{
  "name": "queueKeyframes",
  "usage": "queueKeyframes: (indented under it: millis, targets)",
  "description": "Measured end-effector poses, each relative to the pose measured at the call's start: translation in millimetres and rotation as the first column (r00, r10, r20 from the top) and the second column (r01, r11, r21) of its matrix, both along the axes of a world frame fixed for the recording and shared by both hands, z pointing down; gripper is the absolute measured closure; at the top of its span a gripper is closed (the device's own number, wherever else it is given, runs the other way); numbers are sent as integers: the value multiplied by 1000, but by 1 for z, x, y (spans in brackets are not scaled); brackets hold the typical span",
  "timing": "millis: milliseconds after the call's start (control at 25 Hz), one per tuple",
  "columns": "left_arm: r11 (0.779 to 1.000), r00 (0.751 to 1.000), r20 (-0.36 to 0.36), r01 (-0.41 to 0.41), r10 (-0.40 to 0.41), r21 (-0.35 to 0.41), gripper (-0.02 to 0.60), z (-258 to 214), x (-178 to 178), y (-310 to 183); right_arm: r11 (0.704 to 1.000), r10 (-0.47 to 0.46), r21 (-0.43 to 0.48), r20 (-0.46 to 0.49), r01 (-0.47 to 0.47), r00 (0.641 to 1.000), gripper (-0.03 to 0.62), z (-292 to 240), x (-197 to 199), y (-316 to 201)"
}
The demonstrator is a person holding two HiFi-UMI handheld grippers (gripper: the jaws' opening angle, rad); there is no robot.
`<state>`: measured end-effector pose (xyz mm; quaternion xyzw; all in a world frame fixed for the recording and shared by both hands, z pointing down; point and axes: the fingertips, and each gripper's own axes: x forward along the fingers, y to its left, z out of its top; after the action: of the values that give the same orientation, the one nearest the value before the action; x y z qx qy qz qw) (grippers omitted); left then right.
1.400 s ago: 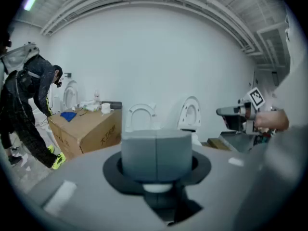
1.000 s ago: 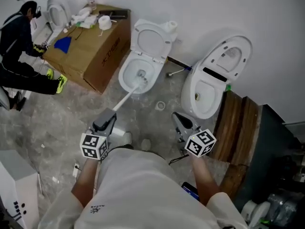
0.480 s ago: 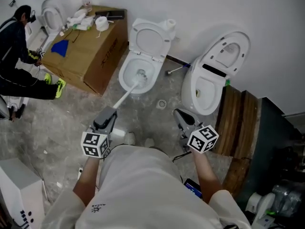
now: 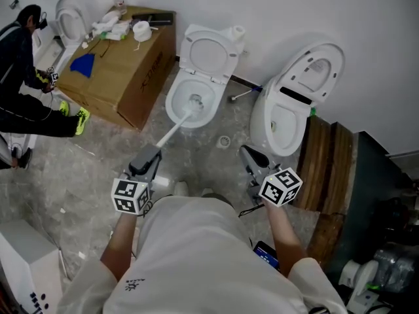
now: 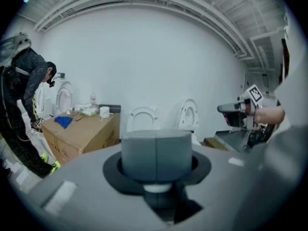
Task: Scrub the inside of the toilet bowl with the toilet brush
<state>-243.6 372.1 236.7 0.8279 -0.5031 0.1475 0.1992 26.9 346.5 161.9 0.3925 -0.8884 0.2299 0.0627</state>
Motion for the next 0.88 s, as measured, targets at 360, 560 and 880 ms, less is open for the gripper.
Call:
queueKeyframes:
  millis: [360,560,880]
  targets:
    - [1000,1000,-1,-8,8,16,433,1,-29,-3,1000,-6,19,-39,7,999,592,-4,-24,-3]
    - [1000,1000,-4,-4,4,7,433,5,-37,-5,1000,-7,12,-49,7,999,592,-3,-30,-2]
    - [1000,1000,-16,3,-2,6,433,4,-30,-15,1000,-4,-11,-43,3,999,592,8,-24,-14]
